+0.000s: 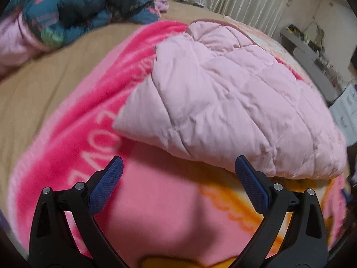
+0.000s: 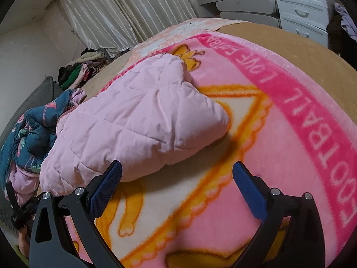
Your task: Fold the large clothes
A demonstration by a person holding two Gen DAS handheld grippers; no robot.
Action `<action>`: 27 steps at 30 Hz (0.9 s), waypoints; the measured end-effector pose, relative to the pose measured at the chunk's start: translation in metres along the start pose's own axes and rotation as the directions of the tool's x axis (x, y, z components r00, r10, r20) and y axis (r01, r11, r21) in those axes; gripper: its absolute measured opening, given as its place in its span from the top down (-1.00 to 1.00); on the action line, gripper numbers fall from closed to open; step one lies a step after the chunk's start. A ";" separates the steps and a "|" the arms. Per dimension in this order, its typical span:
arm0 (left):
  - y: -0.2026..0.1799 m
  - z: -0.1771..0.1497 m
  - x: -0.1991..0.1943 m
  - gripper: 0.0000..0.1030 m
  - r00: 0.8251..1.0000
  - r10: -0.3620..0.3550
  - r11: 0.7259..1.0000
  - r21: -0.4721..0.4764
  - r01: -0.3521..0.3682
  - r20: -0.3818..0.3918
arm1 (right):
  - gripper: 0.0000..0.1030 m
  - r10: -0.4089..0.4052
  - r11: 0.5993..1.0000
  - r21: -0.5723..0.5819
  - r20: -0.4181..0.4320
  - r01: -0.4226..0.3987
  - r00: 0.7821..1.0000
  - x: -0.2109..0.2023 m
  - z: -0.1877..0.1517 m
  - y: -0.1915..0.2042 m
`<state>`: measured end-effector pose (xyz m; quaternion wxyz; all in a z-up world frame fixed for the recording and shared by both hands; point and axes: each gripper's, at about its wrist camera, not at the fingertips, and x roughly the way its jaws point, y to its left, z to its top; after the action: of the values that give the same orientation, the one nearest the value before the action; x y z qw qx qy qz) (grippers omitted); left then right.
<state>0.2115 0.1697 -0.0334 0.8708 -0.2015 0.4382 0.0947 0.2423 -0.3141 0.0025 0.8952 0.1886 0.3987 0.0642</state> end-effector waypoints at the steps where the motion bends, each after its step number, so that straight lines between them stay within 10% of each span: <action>1: 0.003 0.000 0.003 -0.82 1.000 -0.026 0.999 -0.035 0.026 -0.011 | -0.92 0.000 1.000 0.007 -0.005 0.000 1.000 0.003 0.000 0.000; 7: 0.016 0.012 0.020 -0.82 0.988 -0.148 0.968 -0.211 0.139 -0.030 | -0.92 0.010 0.998 0.068 -0.022 -0.008 1.000 0.018 0.007 0.002; 27: 0.002 0.033 0.054 -0.84 0.984 -0.174 0.955 -0.251 0.158 -0.040 | -0.92 0.057 0.983 0.176 -0.078 -0.043 0.995 0.073 0.032 0.007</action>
<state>0.2674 0.1857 -0.0596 0.8300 -0.3473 0.4311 0.0688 0.3153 -0.2975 -0.0258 0.8560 0.2733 0.4348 0.0593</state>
